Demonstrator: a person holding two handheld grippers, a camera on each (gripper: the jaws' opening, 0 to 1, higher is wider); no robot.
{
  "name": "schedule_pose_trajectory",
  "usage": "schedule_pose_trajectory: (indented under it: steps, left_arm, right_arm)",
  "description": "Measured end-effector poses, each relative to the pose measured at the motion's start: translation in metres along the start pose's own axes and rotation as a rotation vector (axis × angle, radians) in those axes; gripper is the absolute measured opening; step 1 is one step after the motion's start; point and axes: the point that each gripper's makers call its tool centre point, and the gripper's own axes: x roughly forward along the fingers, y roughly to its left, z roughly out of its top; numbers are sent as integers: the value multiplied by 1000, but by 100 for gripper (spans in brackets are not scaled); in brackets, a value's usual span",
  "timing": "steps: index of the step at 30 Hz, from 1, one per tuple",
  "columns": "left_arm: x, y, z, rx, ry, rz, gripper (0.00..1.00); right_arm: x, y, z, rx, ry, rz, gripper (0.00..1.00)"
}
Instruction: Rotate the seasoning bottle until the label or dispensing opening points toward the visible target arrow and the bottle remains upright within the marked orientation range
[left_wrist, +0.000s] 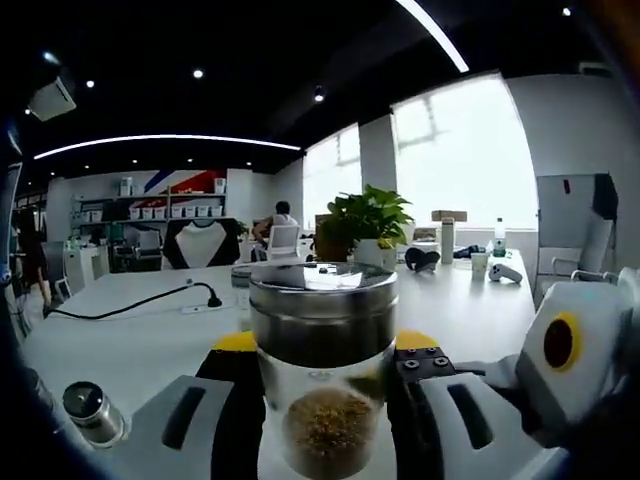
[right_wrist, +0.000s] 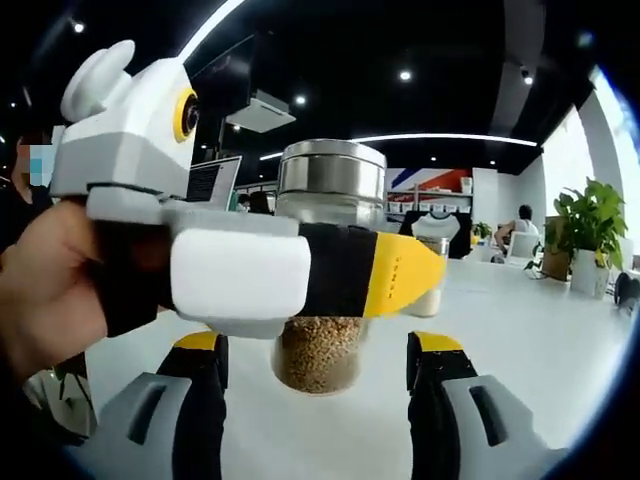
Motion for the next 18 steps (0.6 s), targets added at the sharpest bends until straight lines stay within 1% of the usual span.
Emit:
schedule_pose_trajectory:
  steps: [1,3,6,10,12,13,14,15,18]
  left_arm:
    - [-1,0,-1,12,6,-6,48]
    - [-2,1,-1,5,6,-13,48]
    - [-5,1,0,-17,-5,-38,48]
    - [-7,-1,1,-10,-9,-80,48]
    - [-8,0,2,-10,-12,-95,48]
    - [-8,-1,2,-6,-10,-107,48]
    - [-8,-4,1,16,2,-142,48]
    - [-7,-8,1,18,2,-176,48]
    - [-8,-9,5,12,-7,-193,48]
  right_arm:
    - [0,0,0,-1,1,2,73]
    - [1,2,1,3,-1,8,73]
    - [1,3,1,2,-1,15,73]
    - [1,5,2,-3,2,27,73]
    - [1,7,0,-15,14,38,73]
    - [1,8,0,-23,18,42,73]
    - [1,10,0,-28,18,46,72]
    - [1,11,0,-30,18,50,72]
    - [1,13,2,-33,10,52,72]
